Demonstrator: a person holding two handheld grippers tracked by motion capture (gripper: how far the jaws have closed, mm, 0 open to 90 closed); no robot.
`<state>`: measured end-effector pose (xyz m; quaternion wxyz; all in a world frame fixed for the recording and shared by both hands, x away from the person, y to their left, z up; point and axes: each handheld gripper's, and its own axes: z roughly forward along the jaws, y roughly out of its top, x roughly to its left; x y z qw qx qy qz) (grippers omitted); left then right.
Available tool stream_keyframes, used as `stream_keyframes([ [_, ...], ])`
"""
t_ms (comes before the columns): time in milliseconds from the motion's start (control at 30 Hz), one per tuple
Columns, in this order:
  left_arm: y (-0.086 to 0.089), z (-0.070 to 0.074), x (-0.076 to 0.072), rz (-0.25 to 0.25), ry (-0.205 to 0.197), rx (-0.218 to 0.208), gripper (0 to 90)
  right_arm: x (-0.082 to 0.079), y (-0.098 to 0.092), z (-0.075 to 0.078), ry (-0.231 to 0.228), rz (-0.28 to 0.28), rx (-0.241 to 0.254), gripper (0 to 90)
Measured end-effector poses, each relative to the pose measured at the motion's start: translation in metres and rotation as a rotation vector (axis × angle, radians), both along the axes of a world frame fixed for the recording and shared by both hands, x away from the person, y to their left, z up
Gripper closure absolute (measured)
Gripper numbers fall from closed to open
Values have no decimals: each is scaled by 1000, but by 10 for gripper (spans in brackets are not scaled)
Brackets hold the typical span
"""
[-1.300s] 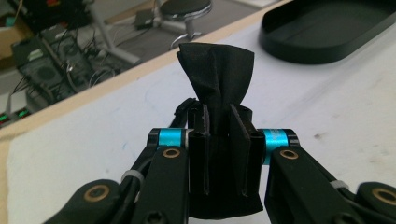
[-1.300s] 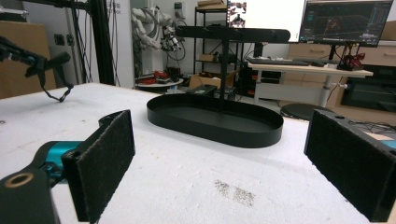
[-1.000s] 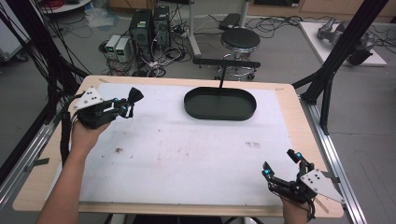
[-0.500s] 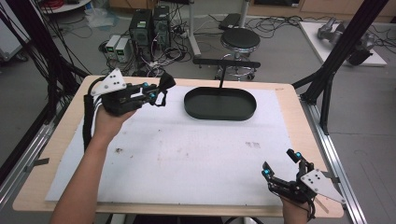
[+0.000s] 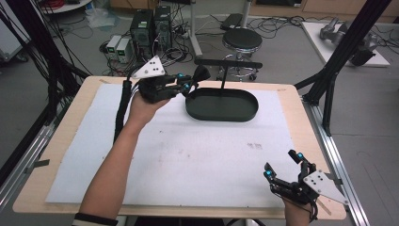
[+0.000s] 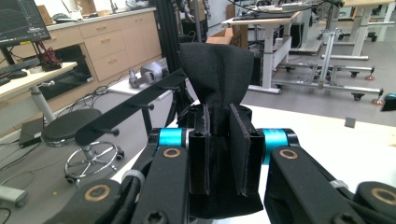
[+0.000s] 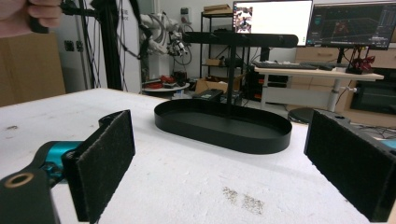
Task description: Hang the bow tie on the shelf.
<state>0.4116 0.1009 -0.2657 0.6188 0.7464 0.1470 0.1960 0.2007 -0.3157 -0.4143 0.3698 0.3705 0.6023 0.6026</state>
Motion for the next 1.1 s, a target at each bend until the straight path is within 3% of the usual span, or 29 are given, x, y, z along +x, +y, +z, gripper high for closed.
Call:
stream_keyframes([
  [267, -29, -2, 29, -1, 8, -2, 781, 2, -3, 0, 0, 4, 9, 77],
  [667, -33, -2, 65, 46, 37, -12, 781, 1, -9, -3, 4, 3, 20, 77],
  [700, -34, -2, 69, 57, 30, -29, 781, 1, -10, -3, 3, 3, 22, 77],
  [800, -34, -4, 73, 70, 23, -48, 781, 1, -10, -3, 6, 2, 24, 77],
  [933, -35, -9, 81, 95, 34, -38, 781, 0, -11, -4, 8, 5, 22, 77],
  [1100, -34, -13, 89, 118, 29, -84, 781, 0, -10, -5, 14, 11, 16, 77],
])
